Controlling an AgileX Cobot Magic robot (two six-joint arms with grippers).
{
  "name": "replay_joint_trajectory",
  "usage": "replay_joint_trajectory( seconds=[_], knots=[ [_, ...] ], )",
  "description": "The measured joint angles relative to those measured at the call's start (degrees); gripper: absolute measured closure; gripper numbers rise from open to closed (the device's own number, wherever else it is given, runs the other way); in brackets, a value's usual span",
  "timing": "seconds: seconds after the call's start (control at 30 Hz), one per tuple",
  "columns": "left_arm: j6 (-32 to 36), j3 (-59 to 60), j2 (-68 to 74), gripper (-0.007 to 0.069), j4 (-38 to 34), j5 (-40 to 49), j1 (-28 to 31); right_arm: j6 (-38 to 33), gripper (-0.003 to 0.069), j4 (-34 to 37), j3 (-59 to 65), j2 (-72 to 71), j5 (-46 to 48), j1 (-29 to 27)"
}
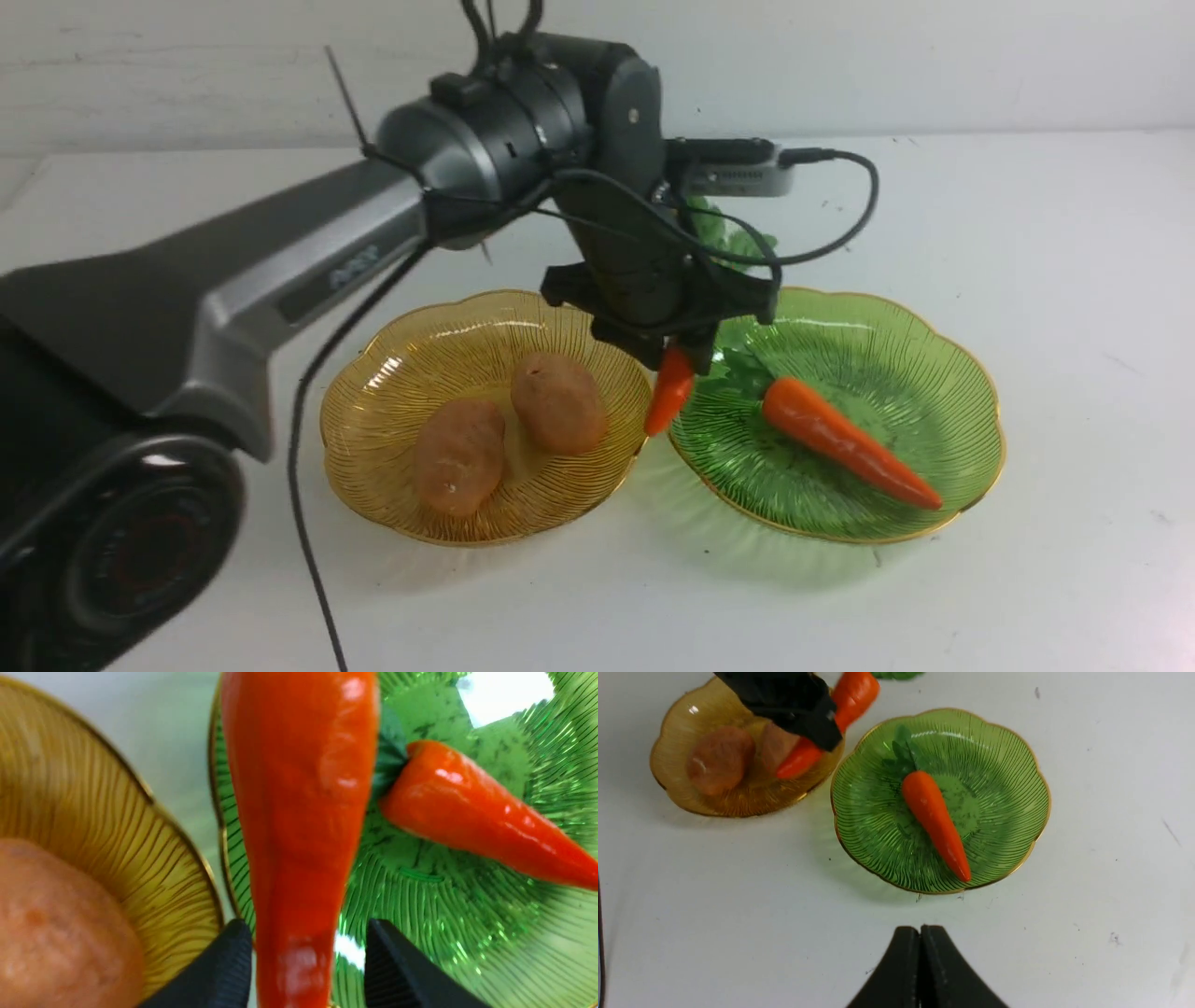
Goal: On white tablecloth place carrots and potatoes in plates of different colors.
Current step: 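Pick up the carrot from the table and place it on the green plate with the left gripper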
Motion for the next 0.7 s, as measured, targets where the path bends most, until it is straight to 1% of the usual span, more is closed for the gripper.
replay_joint_trajectory(
  seconds=[0.1,0.17,0.27,0.3,0.37,0.43,0.47,0.53,0.57,0.63,0.7],
  knots=[
    [0.00,-5.05,4.75,0.0239,-0.54,-0.25,-1.25,0.33,0.0674,-0.15,0.00,-3.96,0.34,0.00],
    [0.00,-6.12,6.02,0.0201,-1.10,-0.25,-1.40,0.33,0.0674,-0.15,0.00,-5.06,0.39,0.00],
    [0.00,-7.76,7.90,0.0105,-3.32,0.80,-1.52,0.58,0.0674,-0.53,0.00,-8.40,0.46,0.00],
    [0.00,-8.28,7.96,0.0084,-3.47,1.35,-1.47,0.58,0.0674,-0.84,0.00,-9.17,0.51,0.00],
    [0.00,-9.37,7.96,0.0067,-3.54,2.27,-1.40,0.58,0.0674,-1.25,0.00,-9.94,0.51,0.00],
    [0.00,-14.05,7.25,0.0060,-3.82,6.64,-0.58,1.33,0.0674,-2.59,0.00,-13.04,0.57,0.00],
    [0.27,-16.62,6.70,0.0074,-3.60,8.12,-0.20,1.71,0.0674,-3.08,0.00,-14.32,0.63,0.00],
    [1.36,-20.03,5.79,0.0141,-2.51,8.70,0.08,2.32,0.0674,-4.09,0.95,-18.88,0.58,0.00],
    [2.45,-21.48,4.82,0.0195,-1.93,8.75,0.16,2.39,0.0674,-4.15,2.06,-21.36,0.58,0.00],
    [3.47,-22.39,3.04,0.0355,-1.40,9.05,0.27,3.14,0.0674,-3.64,6.80,-25.97,0.08,0.00],
    [4.28,-22.68,2.30,0.0491,-1.40,9.49,0.27,3.14,0.0674,-2.05,13.05,-29.82,-5.01,0.00]
  ],
)
